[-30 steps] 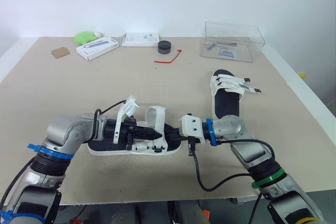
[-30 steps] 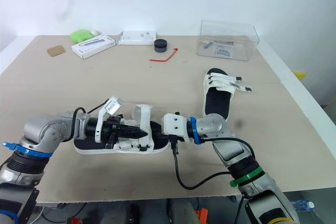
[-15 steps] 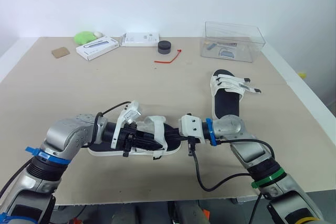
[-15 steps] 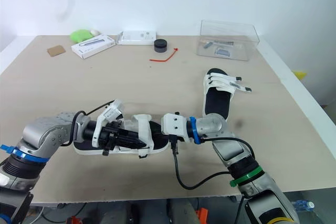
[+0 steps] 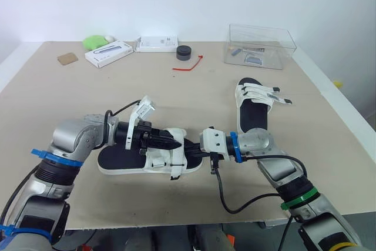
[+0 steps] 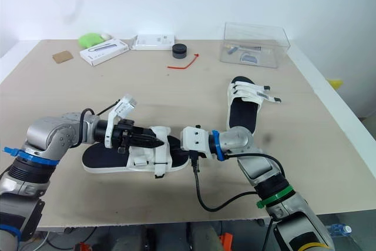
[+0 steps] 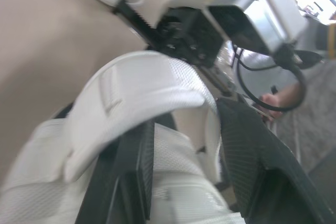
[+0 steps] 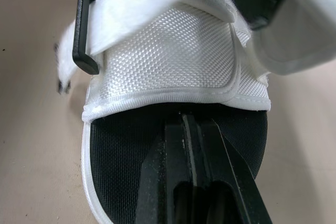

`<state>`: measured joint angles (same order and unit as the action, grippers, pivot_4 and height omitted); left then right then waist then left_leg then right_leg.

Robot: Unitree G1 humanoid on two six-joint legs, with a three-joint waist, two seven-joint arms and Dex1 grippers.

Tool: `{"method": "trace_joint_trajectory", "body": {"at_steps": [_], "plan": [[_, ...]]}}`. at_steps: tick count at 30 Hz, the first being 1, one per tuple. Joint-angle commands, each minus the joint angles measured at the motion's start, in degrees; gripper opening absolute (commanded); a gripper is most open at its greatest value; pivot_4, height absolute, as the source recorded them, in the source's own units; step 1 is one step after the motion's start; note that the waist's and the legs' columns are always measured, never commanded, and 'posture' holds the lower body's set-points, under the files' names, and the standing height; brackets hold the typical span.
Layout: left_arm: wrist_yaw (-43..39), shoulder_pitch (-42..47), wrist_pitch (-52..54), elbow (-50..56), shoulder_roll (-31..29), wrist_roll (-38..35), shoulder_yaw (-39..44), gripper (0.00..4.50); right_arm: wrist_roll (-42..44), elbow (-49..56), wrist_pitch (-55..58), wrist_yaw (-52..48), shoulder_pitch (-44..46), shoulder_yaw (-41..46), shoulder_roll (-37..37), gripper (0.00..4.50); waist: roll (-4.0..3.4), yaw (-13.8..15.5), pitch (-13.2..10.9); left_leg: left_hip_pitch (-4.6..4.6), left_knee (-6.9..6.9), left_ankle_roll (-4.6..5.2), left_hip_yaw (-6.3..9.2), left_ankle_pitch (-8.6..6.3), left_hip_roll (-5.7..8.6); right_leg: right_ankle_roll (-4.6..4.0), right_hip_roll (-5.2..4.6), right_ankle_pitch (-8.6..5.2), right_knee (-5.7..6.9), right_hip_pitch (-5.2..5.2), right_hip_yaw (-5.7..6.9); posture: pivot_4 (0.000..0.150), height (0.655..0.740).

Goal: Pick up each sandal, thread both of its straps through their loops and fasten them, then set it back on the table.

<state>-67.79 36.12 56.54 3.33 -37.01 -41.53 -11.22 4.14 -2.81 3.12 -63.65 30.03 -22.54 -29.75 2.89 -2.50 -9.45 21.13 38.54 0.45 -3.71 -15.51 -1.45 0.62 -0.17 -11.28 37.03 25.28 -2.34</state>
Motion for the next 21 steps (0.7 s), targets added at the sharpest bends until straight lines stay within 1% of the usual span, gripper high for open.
{"method": "trace_joint_trajectory", "body": {"at_steps": [1,2,4,8,12,14,18,21], "plan": [[-2.2,-1.57,-0.48,4.02,-1.27,0.17,-1.4,0.16,-2.84,-2.15,1.11,0.87,-0.8,-0.33,-1.04,0.0,0.0,0.0,0.0,0.0,0.0,0.0,0.0,0.0,0.0,0.0,0.0,0.0,0.0,0.0,0.0,0.15,0.74],[-2.56,-2.1,-0.46,4.78,-1.62,0.27,-1.75,0.02,-2.84,-2.1,1.13,0.86,-0.84,-0.3,-1.1,0.0,0.0,0.02,0.0,0.0,0.0,0.0,0.0,0.0,0.0,-0.01,0.0,-0.01,0.0,0.0,0.0,0.15,0.74],[-3.2,-2.81,-0.81,5.85,-2.28,0.66,-2.37,0.02,-2.84,-2.03,1.15,0.85,-0.9,-0.28,-1.19,0.0,0.0,0.02,0.0,0.0,0.0,0.0,0.02,0.0,0.0,-0.18,0.0,-0.11,0.0,0.0,0.02,0.15,0.74],[-4.54,-4.01,-2.78,7.33,-4.23,2.49,-3.58,0.02,-2.87,-2.01,1.2,0.77,-0.85,-0.28,-1.31,0.0,0.0,0.01,0.0,0.0,0.0,0.0,0.02,0.0,-0.01,-0.21,0.0,-0.13,0.0,0.0,0.02,0.15,0.74],[-5.15,-2.58,0.25,9.67,-6.26,-0.9,-0.85,0.02,-2.89,-2.11,1.11,0.5,-0.69,-0.35,-1.43,0.0,-0.01,0.0,-0.01,0.0,-0.02,0.0,0.02,0.0,-0.04,-0.23,0.03,-0.14,0.0,0.02,0.02,0.15,0.74],[-6.71,-2.26,0.96,11.08,-8.59,-1.5,-0.85,0.02,-2.9,-2.24,1.06,0.4,-0.54,-0.39,-1.43,0.0,0.0,-0.05,-0.01,0.02,-0.02,0.0,0.02,0.0,-0.06,-0.23,0.06,-0.14,0.0,0.04,0.02,0.15,0.74],[-10.35,-2.86,-0.04,14.59,-15.67,-0.81,-0.77,0.02,-2.86,-2.33,0.89,0.08,-0.43,-0.49,-1.54,0.0,0.0,-0.15,-0.04,0.03,-0.08,-0.03,0.03,-0.03,-0.17,-0.25,0.21,-0.15,0.01,0.1,0.02,0.15,0.74],[-10.91,-3.7,-1.58,15.81,-18.83,-0.02,-0.53,0.02,-2.8,-2.45,0.64,-0.17,-0.42,-0.62,-1.54,0.0,-0.02,-0.12,-0.05,0.02,-0.14,-0.03,0.08,-0.11,-0.23,-0.3,0.27,-0.2,0.02,0.12,0.1,0.15,0.74]]}}
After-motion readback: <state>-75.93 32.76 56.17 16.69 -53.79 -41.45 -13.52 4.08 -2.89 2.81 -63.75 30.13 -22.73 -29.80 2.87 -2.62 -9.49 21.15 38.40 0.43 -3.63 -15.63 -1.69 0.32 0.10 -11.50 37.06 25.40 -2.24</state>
